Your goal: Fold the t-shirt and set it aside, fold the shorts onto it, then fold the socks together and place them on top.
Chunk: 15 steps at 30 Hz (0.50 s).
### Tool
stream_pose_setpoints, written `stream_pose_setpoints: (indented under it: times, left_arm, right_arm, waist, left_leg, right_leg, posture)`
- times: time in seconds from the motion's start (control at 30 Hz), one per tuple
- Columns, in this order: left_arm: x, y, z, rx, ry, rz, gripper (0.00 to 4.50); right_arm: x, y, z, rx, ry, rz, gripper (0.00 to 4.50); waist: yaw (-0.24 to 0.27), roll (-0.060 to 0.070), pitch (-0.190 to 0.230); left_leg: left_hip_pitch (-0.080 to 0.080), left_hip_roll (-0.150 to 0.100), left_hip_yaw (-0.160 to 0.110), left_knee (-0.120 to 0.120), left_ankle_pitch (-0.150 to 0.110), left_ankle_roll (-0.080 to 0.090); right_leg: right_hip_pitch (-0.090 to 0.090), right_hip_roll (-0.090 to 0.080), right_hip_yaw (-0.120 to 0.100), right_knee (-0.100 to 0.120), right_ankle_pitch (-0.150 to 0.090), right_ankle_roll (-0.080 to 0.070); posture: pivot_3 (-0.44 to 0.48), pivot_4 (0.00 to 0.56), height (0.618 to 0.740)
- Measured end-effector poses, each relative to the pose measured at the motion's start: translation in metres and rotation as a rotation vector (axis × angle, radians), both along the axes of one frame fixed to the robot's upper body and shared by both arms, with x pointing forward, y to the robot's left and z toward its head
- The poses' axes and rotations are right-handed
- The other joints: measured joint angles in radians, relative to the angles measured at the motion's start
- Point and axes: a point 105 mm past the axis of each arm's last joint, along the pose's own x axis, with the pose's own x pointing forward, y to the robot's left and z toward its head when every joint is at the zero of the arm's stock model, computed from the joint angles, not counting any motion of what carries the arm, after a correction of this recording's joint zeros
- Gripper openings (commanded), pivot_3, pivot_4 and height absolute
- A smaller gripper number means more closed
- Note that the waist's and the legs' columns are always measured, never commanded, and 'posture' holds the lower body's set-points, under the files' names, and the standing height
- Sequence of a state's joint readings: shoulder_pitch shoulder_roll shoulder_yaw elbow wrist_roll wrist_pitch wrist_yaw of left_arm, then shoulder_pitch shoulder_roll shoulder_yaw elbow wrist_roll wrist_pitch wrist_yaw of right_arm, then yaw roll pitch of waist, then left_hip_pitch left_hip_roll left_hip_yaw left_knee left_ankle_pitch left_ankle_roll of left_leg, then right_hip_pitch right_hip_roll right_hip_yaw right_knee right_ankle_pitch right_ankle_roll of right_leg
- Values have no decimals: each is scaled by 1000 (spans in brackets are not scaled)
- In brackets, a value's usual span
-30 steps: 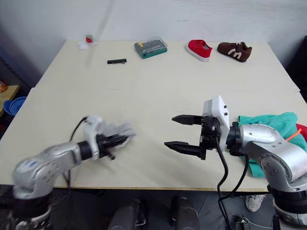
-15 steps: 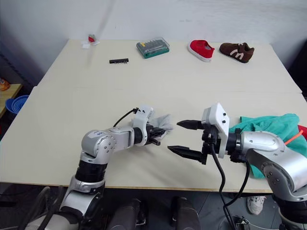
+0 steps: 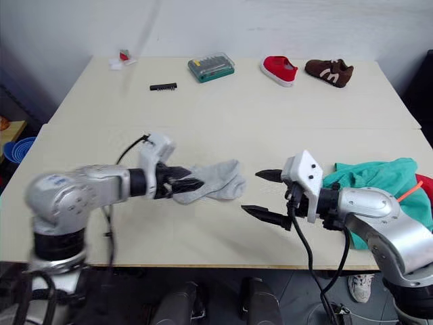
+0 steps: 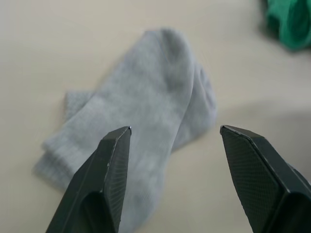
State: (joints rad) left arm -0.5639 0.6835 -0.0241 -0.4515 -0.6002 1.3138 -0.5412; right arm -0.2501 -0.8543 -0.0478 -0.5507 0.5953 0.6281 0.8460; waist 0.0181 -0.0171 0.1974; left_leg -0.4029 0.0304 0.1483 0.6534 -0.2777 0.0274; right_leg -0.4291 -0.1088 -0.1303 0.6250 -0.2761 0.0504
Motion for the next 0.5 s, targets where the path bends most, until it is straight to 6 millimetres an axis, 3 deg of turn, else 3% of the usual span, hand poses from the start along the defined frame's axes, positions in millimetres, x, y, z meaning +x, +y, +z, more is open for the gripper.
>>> stream_pose_setpoints:
  times: [0.17, 0.47, 0.5]
  left_arm:
    - [-4, 27, -28, 227, -118, -199, 3065]
    - [8, 16, -46, 259, -245, -328, 3065]
    - [9, 12, -48, 259, -250, -341, 3085]
  right_arm:
    - [22, 5, -10, -132, -115, 20, 4500]
    - [74, 27, -15, -389, -361, 116, 4500]
    - [79, 27, -15, -421, -390, 125, 4316]
  waist:
    - [5, 0, 0]
    - [-3, 0, 0]
    - [-6, 0, 0]
  left_leg:
    - [-1, 0, 1, 0, 0, 0]
    - [-4, 0, 1, 0, 2, 7]
    - [-3, 0, 1, 1, 2, 8]
  right_leg:
    - [-1, -1, 0, -2, 0, -1]
    - [-2, -1, -2, -2, 0, -1]
    - [-2, -1, -2, -2, 0, 0]
  posture:
    - [0, 150, 740]
    - [0, 150, 740]
    - [0, 150, 740]
